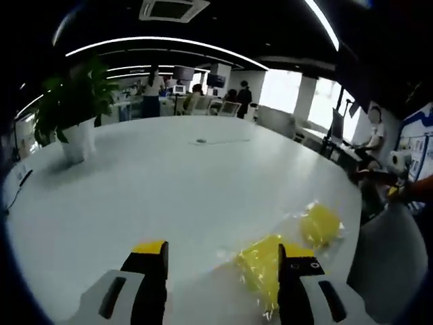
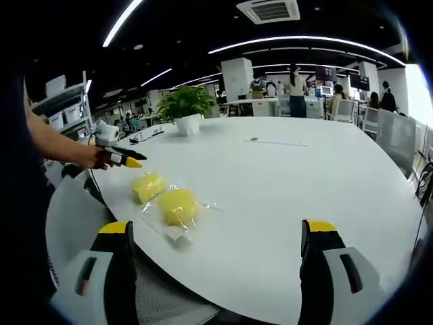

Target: Compare the silicone blocks by pressing each to a similar depth, holding the contact briefly, and releasing to observe deformation and rebound differences across the visible hardness samples.

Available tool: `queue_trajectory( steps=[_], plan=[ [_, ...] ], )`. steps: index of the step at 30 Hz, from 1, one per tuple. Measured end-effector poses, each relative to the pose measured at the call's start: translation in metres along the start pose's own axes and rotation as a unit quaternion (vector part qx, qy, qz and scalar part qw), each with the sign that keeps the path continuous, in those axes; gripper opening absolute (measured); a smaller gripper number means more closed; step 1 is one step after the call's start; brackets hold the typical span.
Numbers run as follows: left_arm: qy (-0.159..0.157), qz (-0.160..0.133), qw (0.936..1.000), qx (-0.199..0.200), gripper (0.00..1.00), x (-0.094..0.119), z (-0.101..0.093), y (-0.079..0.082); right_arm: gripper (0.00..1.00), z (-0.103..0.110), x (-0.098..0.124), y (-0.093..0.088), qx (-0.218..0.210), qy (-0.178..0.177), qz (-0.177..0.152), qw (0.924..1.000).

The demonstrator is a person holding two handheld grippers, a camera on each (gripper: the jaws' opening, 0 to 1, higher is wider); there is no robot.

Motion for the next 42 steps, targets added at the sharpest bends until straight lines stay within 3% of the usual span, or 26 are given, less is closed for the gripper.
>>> queue_trajectory(
  steps=[3,7,9,14,20,23,27,34,42],
  plan=[
    [0.003,-0.003,0.9996,-0.028,0.79,0.01,-0.003,0.0,0.96,-0.002,0.0,0.002,-0.001,-0.001,-0.001,1.0],
    [-0.013,-0.006,0.9993,-0.034,0.86,0.022,-0.01,-0.005,0.96,-0.005,-0.002,-0.001,-0.002,0.0,0.011,0.9999],
    [-0.024,-0.015,0.9996,-0.009,0.9,0.028,-0.012,-0.007,0.96,-0.006,-0.002,-0.001,0.002,0.0,0.016,0.9999],
    [-0.017,-0.015,0.9997,0.009,1.0,0.045,-0.023,-0.02,0.97,-0.011,-0.004,-0.004,0.007,0.001,0.03,0.9995],
    [-0.022,-0.013,0.9997,0.005,1.0,0.06,-0.041,-0.033,0.97,-0.015,-0.005,-0.009,0.015,0.002,0.05,0.9986],
    [-0.031,-0.009,0.9994,0.016,0.9,0.066,-0.05,-0.037,0.96,-0.017,-0.005,-0.009,0.017,0.005,0.05,0.9986],
    [-0.027,-0.017,0.9993,0.017,1.0,0.07,-0.054,-0.039,0.97,-0.022,-0.005,-0.009,0.009,0.009,0.053,0.9985],
    [-0.021,-0.021,0.9993,0.022,1.0,0.074,-0.056,-0.041,0.97,-0.027,-0.002,-0.015,0.005,0.007,0.054,0.9985],
    [-0.023,-0.025,0.9991,0.026,1.0,0.07,-0.061,-0.031,0.97,-0.028,0.001,-0.017,0.005,0.009,0.055,0.9984]
  ],
)
Point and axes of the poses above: the point that each gripper's makers call its tool centre point, and the gripper's own axes: x roughly backward along the fingers, z roughly to its left, y roughly out of its top, the point moved 6 cm from there along x, roughly backward along the fingers, and after that the axes turned 7 degrees about z, right-handed, at the moved point
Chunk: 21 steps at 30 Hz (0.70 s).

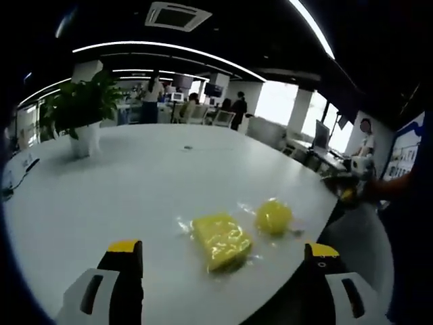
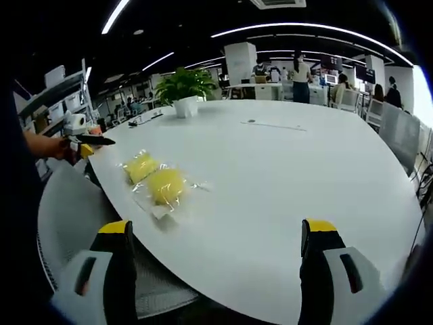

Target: Compare the silicone blocks by pressing each to a similar depth, holding the contact briefly, and releasing to observe deformation and rebound differences across the visible hardness samples.

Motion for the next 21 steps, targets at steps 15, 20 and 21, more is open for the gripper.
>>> queue_trajectory(
  steps=[15,20,21],
  plan=[
    [-0.027,0.015,0.9967,0.076,1.0,-0.021,-0.006,0.039,0.97,0.003,0.001,0.002,-0.016,-0.002,-0.006,0.9999],
    [-0.049,0.035,0.9929,0.102,1.0,-0.038,-0.023,0.044,0.97,0.005,0.001,0.001,-0.016,0.002,-0.006,0.9998],
    [-0.051,0.035,0.9926,0.104,1.0,-0.04,-0.026,0.045,0.97,0.005,0.001,0.0,-0.016,0.002,-0.007,0.9999]
  ],
)
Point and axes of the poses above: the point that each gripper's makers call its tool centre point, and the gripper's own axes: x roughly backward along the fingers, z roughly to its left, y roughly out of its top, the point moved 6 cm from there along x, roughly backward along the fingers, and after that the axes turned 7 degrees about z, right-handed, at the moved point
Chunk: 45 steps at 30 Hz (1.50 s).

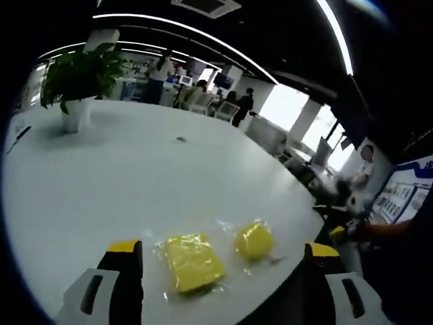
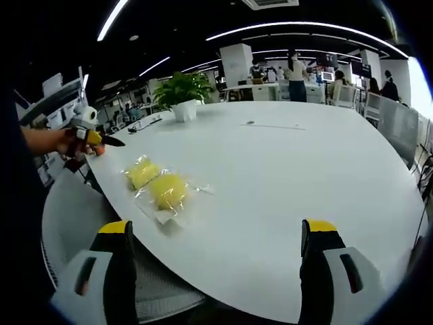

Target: Compare the silicone blocks by pressing each to a similar depth, holding the contact briefly, and releasing to observe deformation and rebound differences across the visible hardness samples.

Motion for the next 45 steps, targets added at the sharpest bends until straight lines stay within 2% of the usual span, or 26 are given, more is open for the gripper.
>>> queue_trajectory(
  steps=[6,8,12,15,19,22,24,27,30,33,36,38,40,42,45],
  plan=[
    [-0.023,0.013,0.9993,0.025,1.0,-0.021,-0.013,0.009,0.97,0.002,0.0,0.002,-0.003,-0.001,-0.005,1.0],
    [-0.02,0.036,0.9985,0.036,1.0,-0.03,-0.015,0.01,0.97,0.003,0.0,0.002,-0.004,0.0,-0.006,1.0],
    [-0.026,0.056,0.9968,0.05,1.0,-0.049,-0.019,0.015,0.97,0.006,-0.001,-0.001,-0.005,0.003,-0.003,1.0],
    [-0.043,0.054,0.996,0.057,1.0,-0.06,-0.025,0.02,0.97,0.008,-0.001,0.0,-0.002,0.007,-0.004,1.0],
    [-0.05,0.069,0.9941,0.067,0.99,-0.079,-0.023,0.016,0.97,0.006,-0.003,-0.001,-0.007,0.007,-0.008,0.9999],
    [-0.051,0.084,0.9896,0.105,0.99,-0.091,-0.022,0.013,0.97,0.008,-0.006,-0.002,-0.007,0.009,-0.007,0.9999],
    [-0.053,0.09,0.9891,0.104,0.99,-0.099,-0.021,0.013,0.97,0.009,-0.007,-0.001,-0.005,0.011,-0.008,0.9999],
    [-0.044,0.108,0.9858,0.121,0.94,-0.109,-0.018,0.011,0.97,0.009,-0.008,-0.002,-0.009,0.014,-0.008,0.9998],
    [-0.072,0.093,0.9794,0.165,0.91,-0.116,-0.024,0.017,0.96,0.009,-0.009,-0.003,-0.008,0.015,-0.006,0.9998],
    [-0.066,0.102,0.9784,0.167,0.9,-0.126,-0.023,0.015,0.96,0.008,-0.01,-0.002,-0.016,0.014,-0.009,0.9997],
    [-0.06,0.119,0.9756,0.175,0.83,-0.135,-0.019,0.009,0.96,0.009,-0.012,0.0,-0.014,0.016,-0.01,0.9997],
    [-0.061,0.121,0.9739,0.182,0.8,-0.139,-0.019,0.009,0.96,0.009,-0.012,0.001,-0.01,0.019,-0.01,0.9997],
    [-0.066,0.116,0.9715,0.196,0.81,-0.145,-0.02,0.011,0.96,0.008,-0.013,0.001,-0.011,0.019,-0.01,0.9997],
    [-0.047,0.125,0.9674,0.215,0.78,-0.151,-0.017,0.008,0.96,0.007,-0.012,0.0,-0.014,0.019,-0.01,0.9997],
    [-0.033,0.137,0.9661,0.217,0.67,-0.156,-0.015,0.003,0.96,0.007,-0.012,-0.001,-0.014,0.019,-0.008,0.9997]
  ],
)
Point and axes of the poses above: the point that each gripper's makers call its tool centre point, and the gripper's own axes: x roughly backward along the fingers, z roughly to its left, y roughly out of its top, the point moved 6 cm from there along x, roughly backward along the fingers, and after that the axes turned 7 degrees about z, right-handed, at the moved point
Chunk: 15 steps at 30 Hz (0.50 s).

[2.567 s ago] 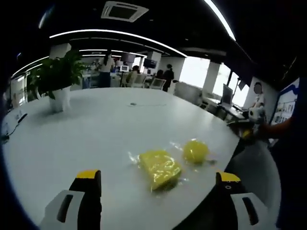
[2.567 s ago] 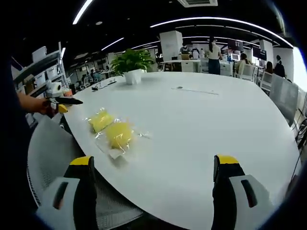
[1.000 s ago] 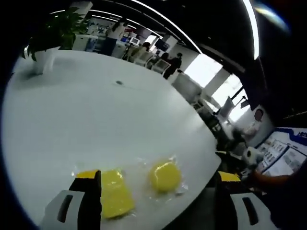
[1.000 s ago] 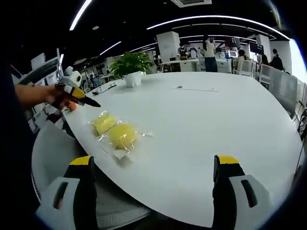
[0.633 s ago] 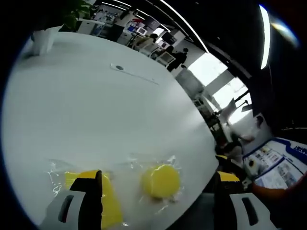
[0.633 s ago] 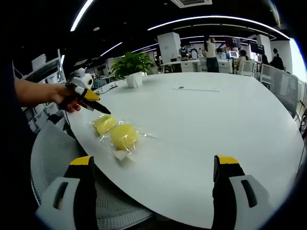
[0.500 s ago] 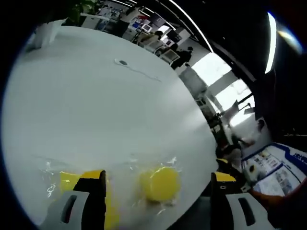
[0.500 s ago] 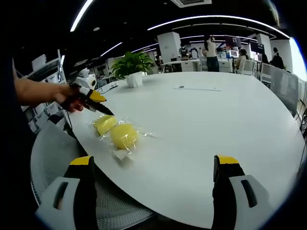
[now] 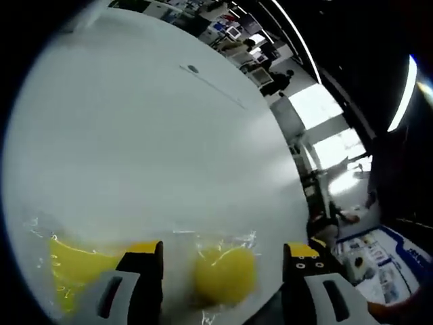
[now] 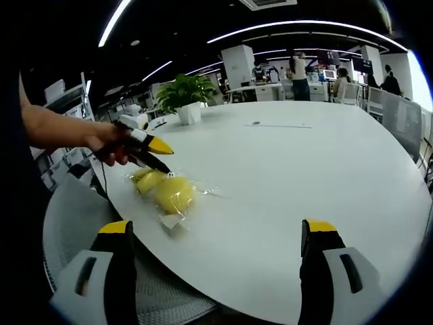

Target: Compare the silicone blocks by pressing each to a similar depth, holding the contact briefly, and releasing to observe deformation and rebound differences across the visible hardness samples.

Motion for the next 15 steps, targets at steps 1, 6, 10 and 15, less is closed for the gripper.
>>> queue_trajectory(
  steps=[1,6,10,15],
  plan=[
    [0.001,-0.002,1.0,0.003,0.66,-0.001,0.001,0.0,0.96,-0.001,0.0,-0.001,-0.002,-0.001,0.0,1.0],
    [0.013,-0.004,0.9995,0.027,0.54,-0.01,0.011,-0.003,0.96,0.001,-0.001,-0.003,-0.005,0.0,0.004,1.0],
    [0.02,-0.003,0.9997,0.009,0.39,-0.011,0.013,-0.001,0.96,0.006,-0.002,-0.003,-0.005,0.005,0.006,1.0],
    [0.014,0.013,0.9998,0.006,0.29,-0.014,0.014,-0.001,0.96,0.005,-0.003,-0.004,0.0,0.004,0.008,1.0]
  ],
)
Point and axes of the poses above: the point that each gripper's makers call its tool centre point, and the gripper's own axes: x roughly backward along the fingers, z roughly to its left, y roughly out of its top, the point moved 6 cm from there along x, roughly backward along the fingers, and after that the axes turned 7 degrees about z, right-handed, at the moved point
